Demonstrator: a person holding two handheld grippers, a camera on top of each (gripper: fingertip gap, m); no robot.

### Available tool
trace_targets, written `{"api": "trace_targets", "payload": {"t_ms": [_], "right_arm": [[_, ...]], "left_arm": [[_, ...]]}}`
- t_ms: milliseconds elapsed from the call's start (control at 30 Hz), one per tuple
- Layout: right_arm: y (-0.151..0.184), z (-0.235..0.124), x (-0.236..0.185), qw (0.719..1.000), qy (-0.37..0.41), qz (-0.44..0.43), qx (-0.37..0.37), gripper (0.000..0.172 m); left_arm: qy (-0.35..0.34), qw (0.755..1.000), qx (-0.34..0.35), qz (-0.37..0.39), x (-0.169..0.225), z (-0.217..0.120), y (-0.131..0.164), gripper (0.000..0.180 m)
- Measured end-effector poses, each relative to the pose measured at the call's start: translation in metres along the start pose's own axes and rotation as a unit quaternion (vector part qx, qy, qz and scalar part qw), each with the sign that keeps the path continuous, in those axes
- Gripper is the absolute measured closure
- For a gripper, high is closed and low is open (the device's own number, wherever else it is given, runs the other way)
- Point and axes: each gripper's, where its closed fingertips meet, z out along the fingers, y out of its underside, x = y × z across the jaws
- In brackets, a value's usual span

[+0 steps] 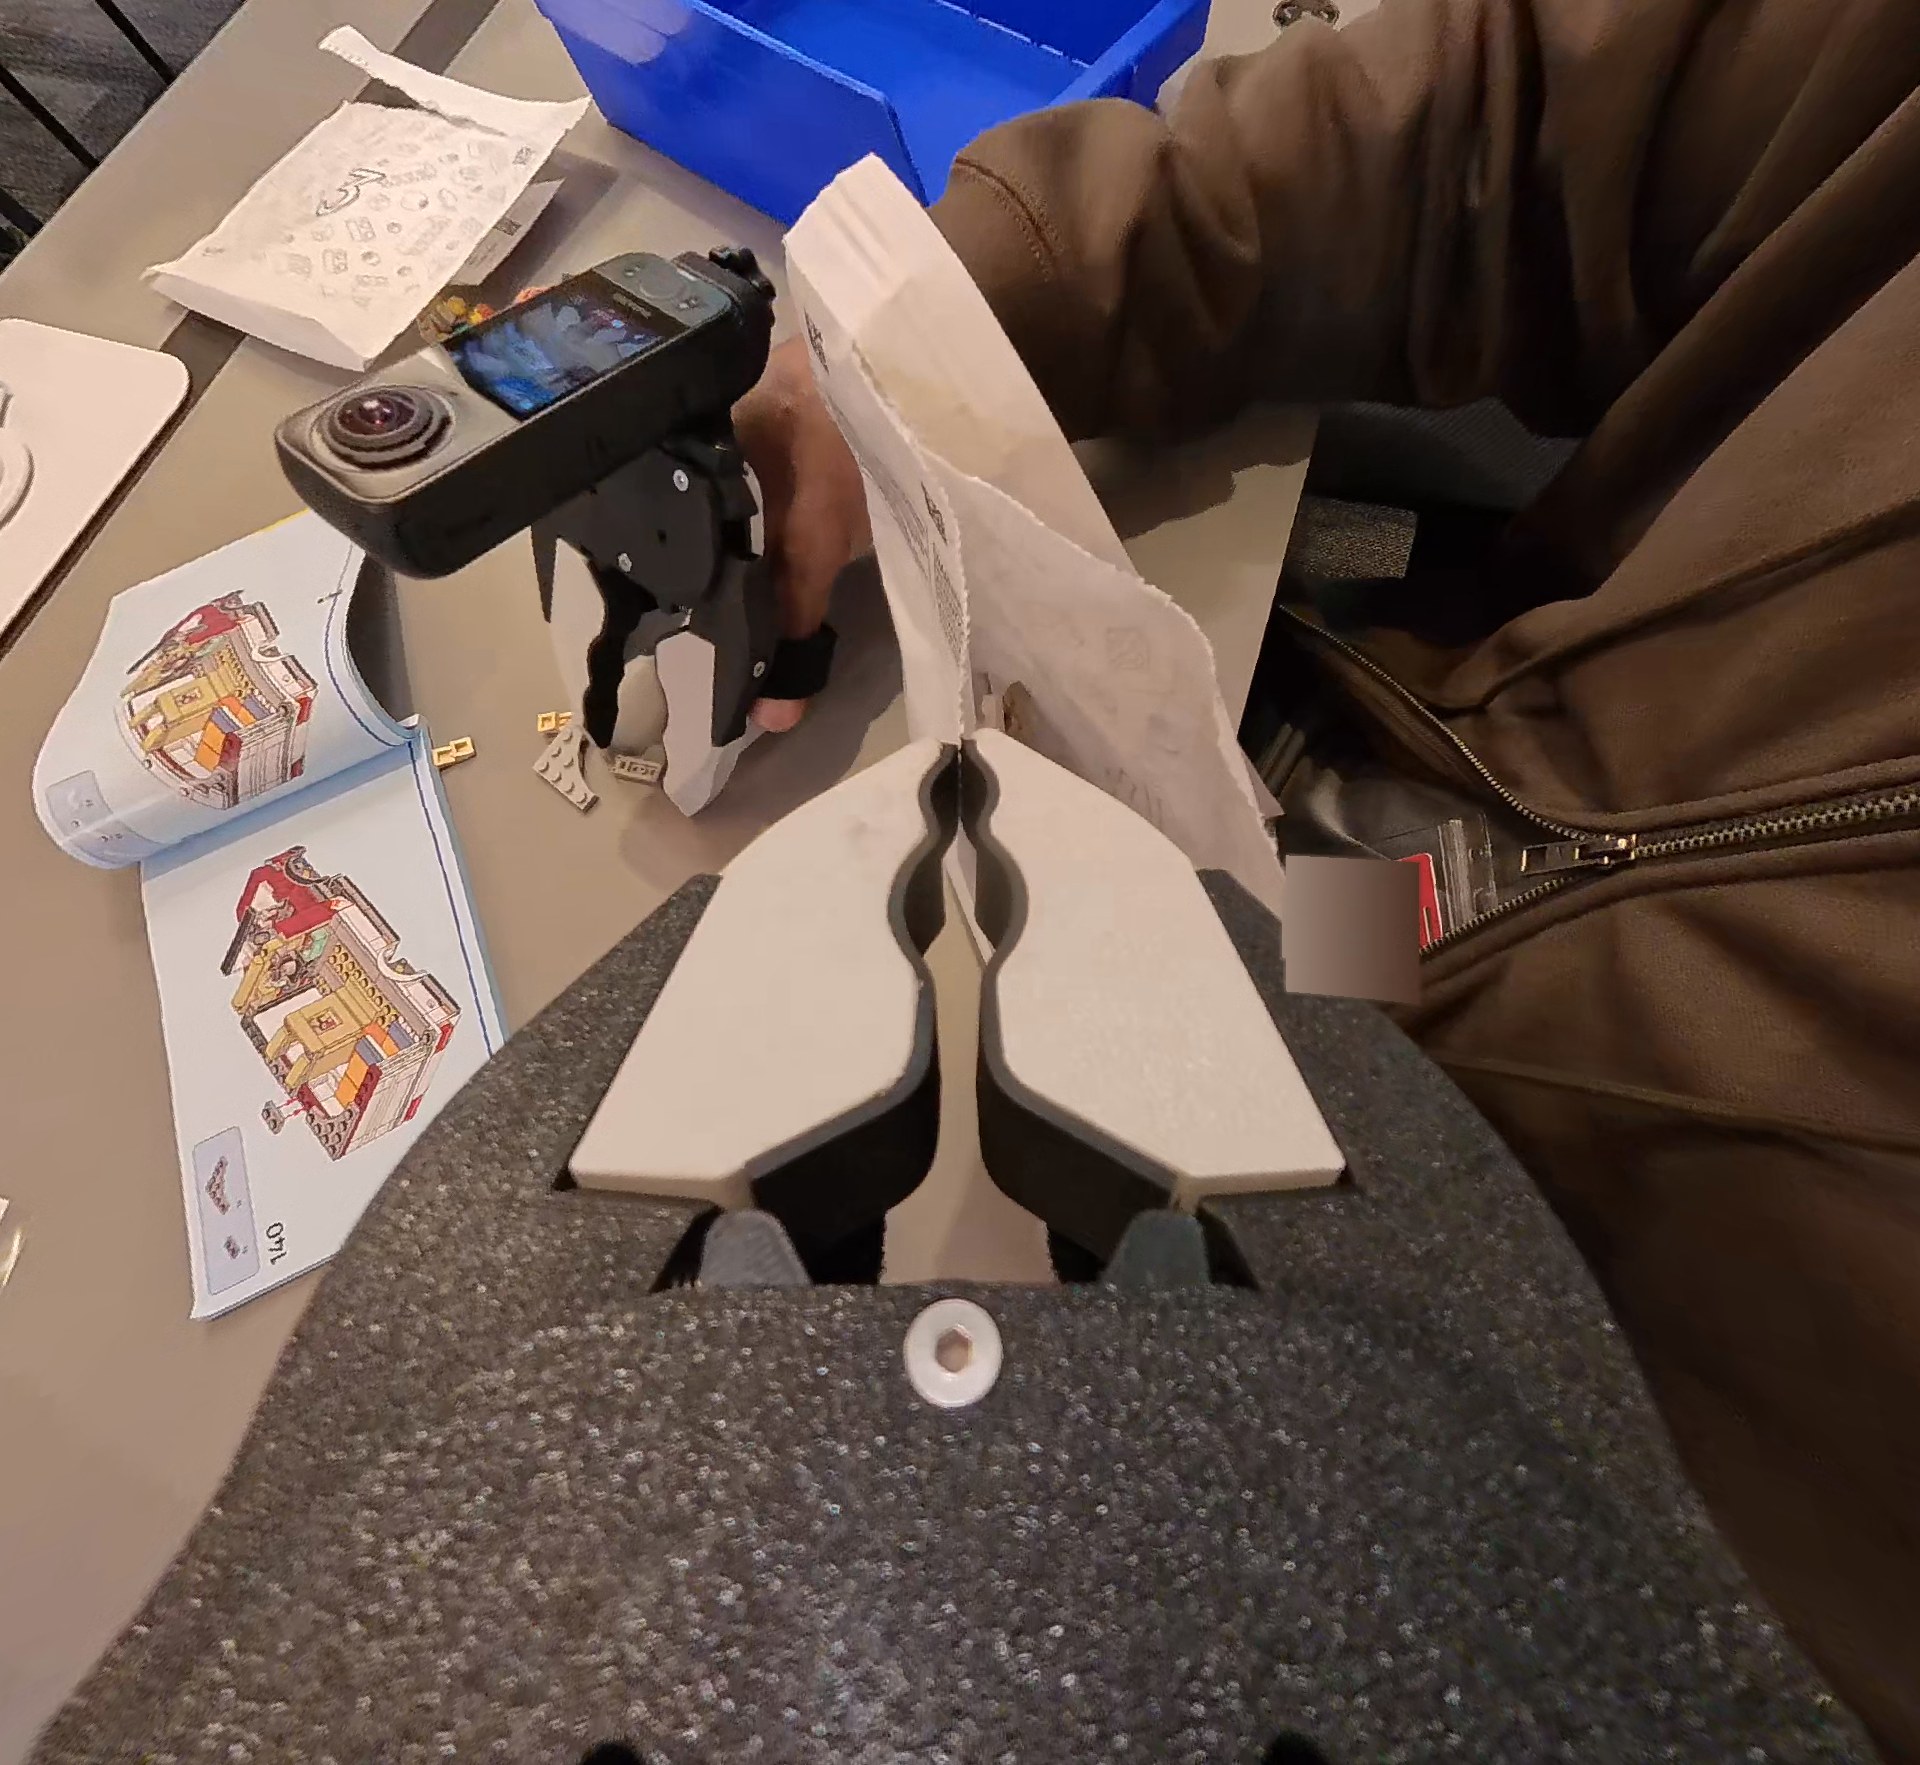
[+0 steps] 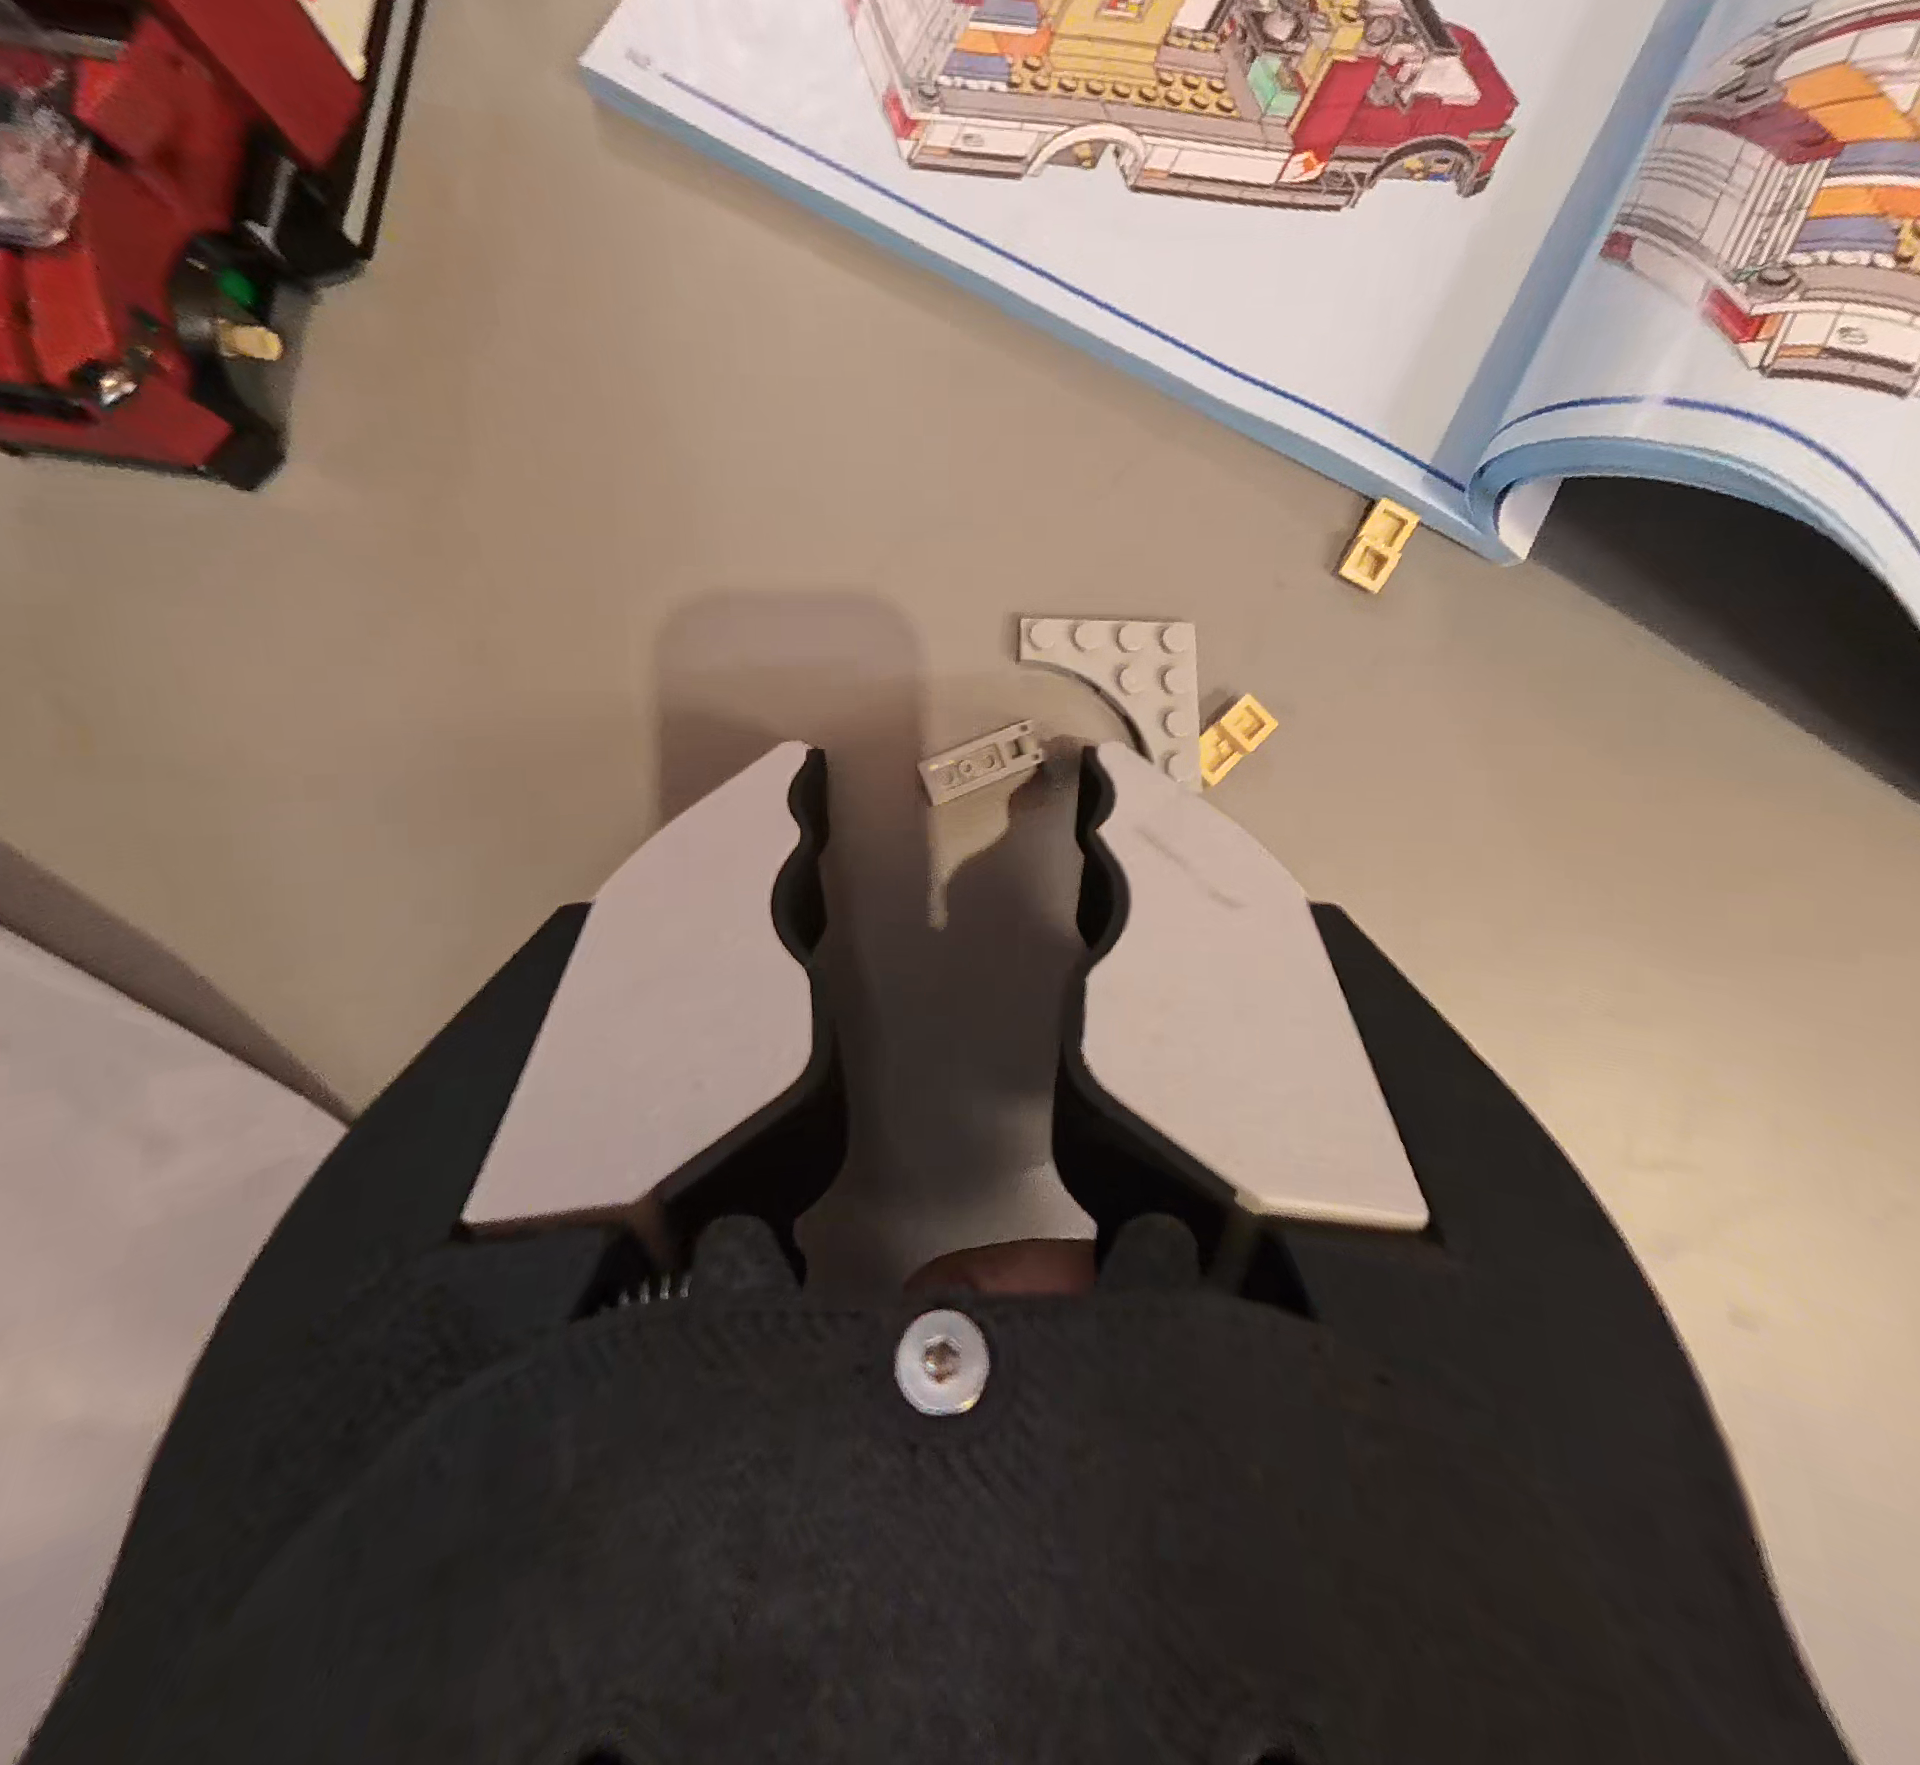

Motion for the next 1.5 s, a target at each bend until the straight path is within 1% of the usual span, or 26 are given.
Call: {"api": "trace_targets", "payload": {"t_ms": [33,100,167,367,467,567,633,733,833,900,967,1033,1133,1200,1267,1333,1400,1500], "right_arm": [[-0.001,0.001,0.0,1.0,0.001,0.0,-0.001,0.126],[-0.001,0.001,-0.003,1.0,-0.013,0.006,-0.002,0.134],[-0.001,0.001,-0.004,1.0,-0.017,0.007,0.002,0.148],[0.003,-0.002,-0.005,1.0,-0.011,-0.007,-0.001,0.149],[0.001,-0.014,-0.004,1.0,-0.005,-0.008,0.012,0.148],[-0.022,-0.053,-0.002,0.998,-0.002,0.0,0.07,0.148],[-0.043,-0.092,-0.003,0.993,0.013,-0.008,0.12,0.148],[-0.07,-0.159,-0.01,0.979,0.058,-0.042,0.191,0.148],[-0.086,-0.211,-0.029,0.962,0.103,-0.085,0.239,0.148],[-0.092,-0.226,-0.058,0.956,0.087,-0.115,0.254,0.148],[-0.091,-0.223,-0.097,0.957,0.041,-0.152,0.245,0.148],[-0.085,-0.209,-0.128,0.959,0.008,-0.187,0.214,0.148],[-0.075,-0.191,-0.149,0.959,-0.008,-0.224,0.173,0.146],[-0.075,-0.189,-0.153,0.958,-0.02,-0.223,0.176,0.143],[-0.078,-0.193,-0.147,0.958,-0.017,-0.215,0.189,0.142],[-0.083,-0.201,-0.132,0.958,0.0,-0.195,0.211,0.142],[-0.088,-0.207,-0.105,0.959,0.026,-0.163,0.23,0.142],[-0.092,-0.212,-0.055,0.957,0.058,-0.091,0.269,0.144]], "left_arm": [[0.0,1.0,0.0,0.0,0.0,0.0,0.0,0.18],[0.0,1.0,0.0,0.001,0.0,0.0,0.0,0.18],[0.0,1.0,-0.001,0.001,0.001,0.0,0.0,0.18],[-0.004,1.0,-0.002,0.002,0.002,0.001,-0.001,0.18],[-0.007,1.0,-0.003,0.0,0.002,0.001,-0.001,0.18],[-0.01,1.0,-0.004,-0.003,0.0,0.001,-0.001,0.18],[-0.012,1.0,-0.004,-0.004,-0.002,0.001,-0.001,0.18],[-0.014,1.0,-0.002,-0.007,-0.004,0.001,-0.001,0.18],[-0.013,1.0,-0.001,-0.008,-0.004,0.002,-0.001,0.18],[-0.012,1.0,-0.002,-0.009,-0.005,0.003,-0.002,0.18],[-0.012,1.0,-0.002,-0.009,-0.005,0.005,-0.003,0.18],[-0.012,1.0,-0.002,-0.007,-0.004,0.006,-0.004,0.18],[-0.014,1.0,-0.004,-0.005,-0.002,0.006,-0.004,0.18],[-0.017,1.0,-0.004,-0.005,-0.001,0.004,-0.004,0.18],[-0.017,1.0,-0.003,-0.007,0.0,0.003,-0.003,0.18],[-0.018,1.0,-0.003,-0.007,0.001,0.001,-0.002,0.18],[-0.017,1.0,-0.002,-0.007,0.002,-0.001,-0.001,0.18],[-0.018,1.0,0.0,-0.007,0.003,-0.002,0.0,0.18]]}}
